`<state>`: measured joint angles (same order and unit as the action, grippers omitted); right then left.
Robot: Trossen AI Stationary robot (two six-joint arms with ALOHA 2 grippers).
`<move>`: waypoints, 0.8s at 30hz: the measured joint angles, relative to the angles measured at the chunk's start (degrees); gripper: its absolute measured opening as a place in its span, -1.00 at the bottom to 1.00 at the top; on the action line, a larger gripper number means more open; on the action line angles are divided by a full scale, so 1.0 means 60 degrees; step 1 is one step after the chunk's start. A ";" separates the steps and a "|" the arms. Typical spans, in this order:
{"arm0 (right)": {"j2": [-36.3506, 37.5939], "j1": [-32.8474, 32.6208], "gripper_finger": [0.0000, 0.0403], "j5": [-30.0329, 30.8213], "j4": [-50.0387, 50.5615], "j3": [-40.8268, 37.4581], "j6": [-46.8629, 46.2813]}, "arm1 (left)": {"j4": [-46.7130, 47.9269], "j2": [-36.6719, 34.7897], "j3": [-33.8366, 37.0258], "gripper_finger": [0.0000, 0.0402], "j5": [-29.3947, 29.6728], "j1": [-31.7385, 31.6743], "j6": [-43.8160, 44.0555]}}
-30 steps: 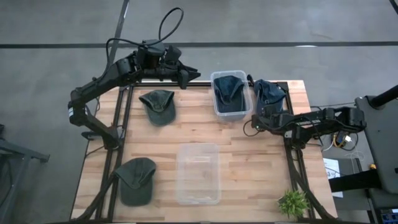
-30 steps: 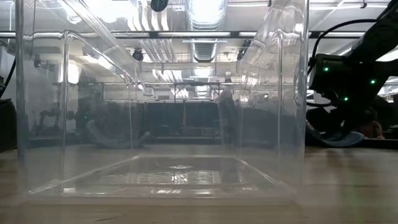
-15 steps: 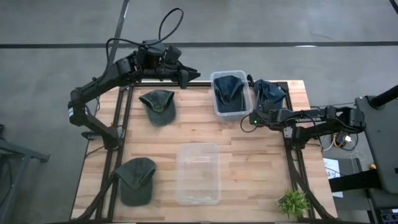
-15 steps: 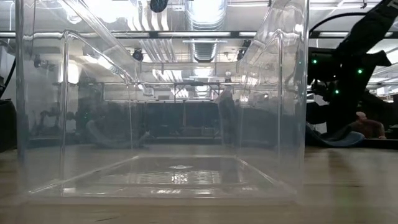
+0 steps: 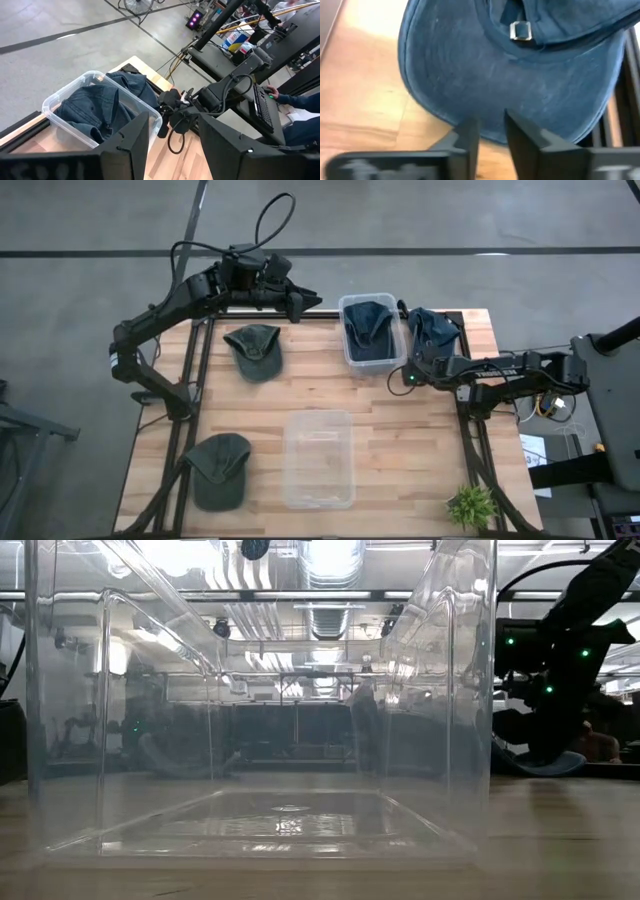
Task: Pick & Place hat
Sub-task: Put the blue cap into the top transparent bin
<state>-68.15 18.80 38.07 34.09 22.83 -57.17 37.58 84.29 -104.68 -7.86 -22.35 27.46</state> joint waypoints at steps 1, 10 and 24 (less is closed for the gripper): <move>-0.0019 -0.0001 -0.43 -0.0100 -0.0033 0.0003 -0.0054 | 0.0000 0.0003 0.0000 -0.19 0.0000 0.0003 0.0003; -0.0024 -0.0006 0.42 -0.0253 -0.0732 0.0000 0.0559 | 0.0053 0.0026 0.0003 -0.19 -0.0002 -0.0008 0.0240; -0.0040 -0.0750 0.58 -0.0003 -0.1999 0.0200 0.0774 | 0.0098 0.0026 0.0004 -0.19 -0.0002 -0.0007 0.0426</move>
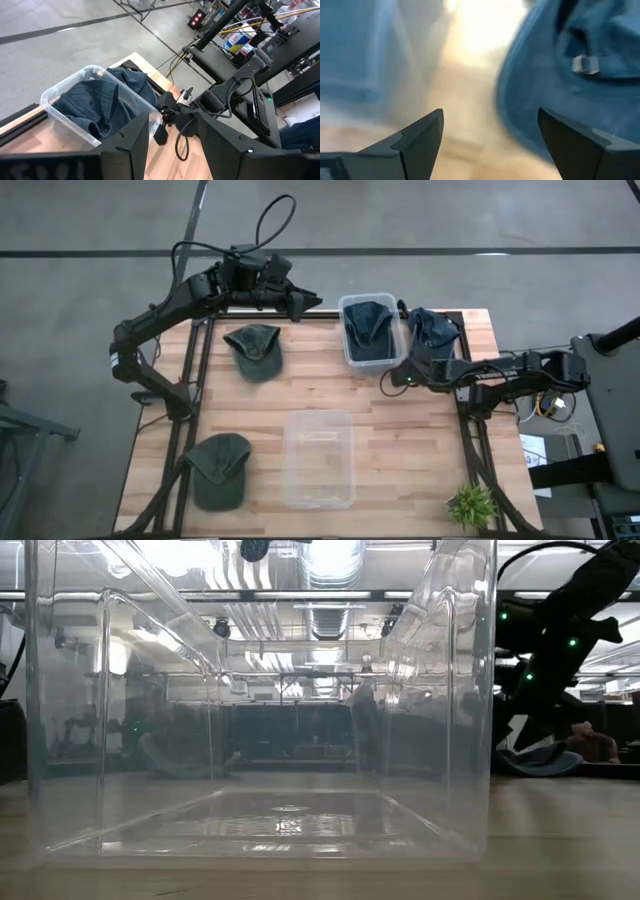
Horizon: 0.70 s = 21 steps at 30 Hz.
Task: Pick & Place hat
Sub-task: Put the blue cap into the top transparent bin
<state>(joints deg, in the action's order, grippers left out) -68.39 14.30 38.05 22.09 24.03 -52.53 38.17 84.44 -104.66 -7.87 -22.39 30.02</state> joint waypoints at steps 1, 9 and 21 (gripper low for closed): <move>-0.0065 0.0075 0.58 0.0145 0.0066 0.0000 0.0006 | 0.0011 0.0000 0.0000 -0.19 0.0002 0.0000 0.0000; -0.0920 0.0333 0.57 0.0188 -0.0922 -0.0131 0.0697 | 0.0015 0.0000 0.0000 -0.19 -0.0002 0.0000 -0.0004; -0.2685 0.0590 0.53 0.1060 -0.1083 0.0015 0.0155 | 0.0039 0.0000 0.0000 -0.19 -0.0002 0.0000 -0.0029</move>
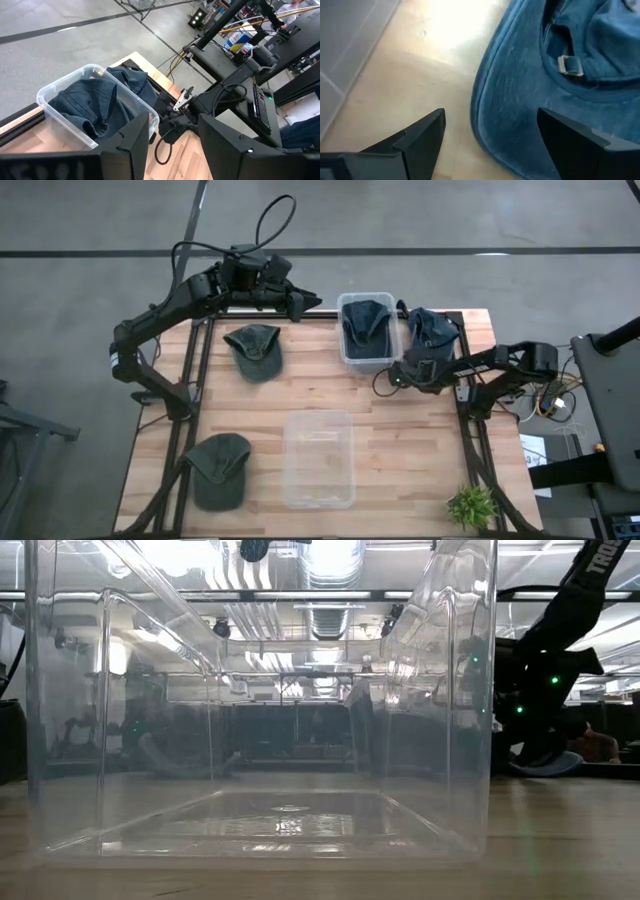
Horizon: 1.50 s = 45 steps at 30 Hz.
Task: Pick & Place hat
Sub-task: Put the blue cap into the top transparent bin
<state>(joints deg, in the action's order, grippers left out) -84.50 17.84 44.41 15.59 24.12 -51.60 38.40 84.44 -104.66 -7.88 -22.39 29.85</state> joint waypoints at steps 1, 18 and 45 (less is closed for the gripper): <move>-0.0068 0.0055 0.51 0.0133 0.0011 0.0031 0.0068 | 0.0004 0.0000 0.0000 -0.19 0.0000 0.0000 0.0004; 0.0111 0.0874 -0.92 -0.0411 0.1948 0.0593 0.0539 | 0.0137 0.0002 0.0000 -0.19 0.0002 -0.0004 0.0132; 0.3496 -0.2984 -0.96 -0.1133 1.0577 0.6468 -0.3514 | 0.0134 0.0010 0.0000 -0.19 -0.0025 -0.0004 0.0364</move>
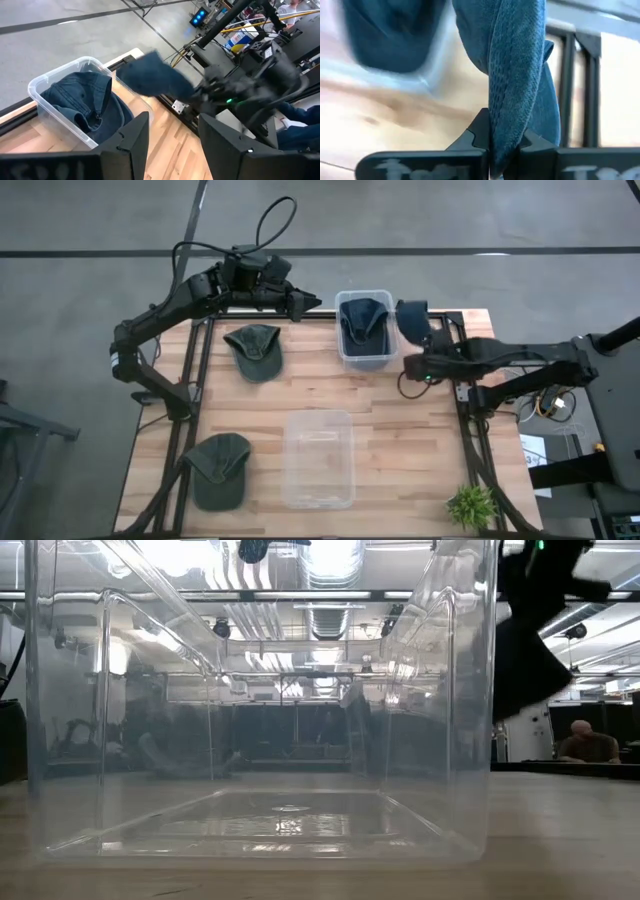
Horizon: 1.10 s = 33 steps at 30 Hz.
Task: Pick & Place hat
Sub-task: Put the blue cap into the top transparent bin
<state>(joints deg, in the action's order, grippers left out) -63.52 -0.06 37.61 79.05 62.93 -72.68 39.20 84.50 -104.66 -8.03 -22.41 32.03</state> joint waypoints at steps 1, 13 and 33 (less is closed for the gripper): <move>0.0045 -0.0094 -0.96 0.0222 0.0055 0.0344 0.0007 | 0.0000 -0.0003 0.0000 -0.19 0.0000 0.0000 0.0012; 0.0135 -0.0466 -0.96 0.2444 0.0115 0.3680 0.0586 | -0.0064 -0.0004 0.0000 -0.19 0.0030 0.0037 -0.0406; -0.1077 -0.0074 -0.96 0.1655 -1.5513 0.4215 0.7977 | -0.5681 0.0198 0.0004 -0.19 0.3820 0.1676 -0.9643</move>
<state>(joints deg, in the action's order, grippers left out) -69.98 -0.51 47.54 -14.02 88.21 -24.82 5.12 85.69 -104.64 14.89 -12.36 -25.83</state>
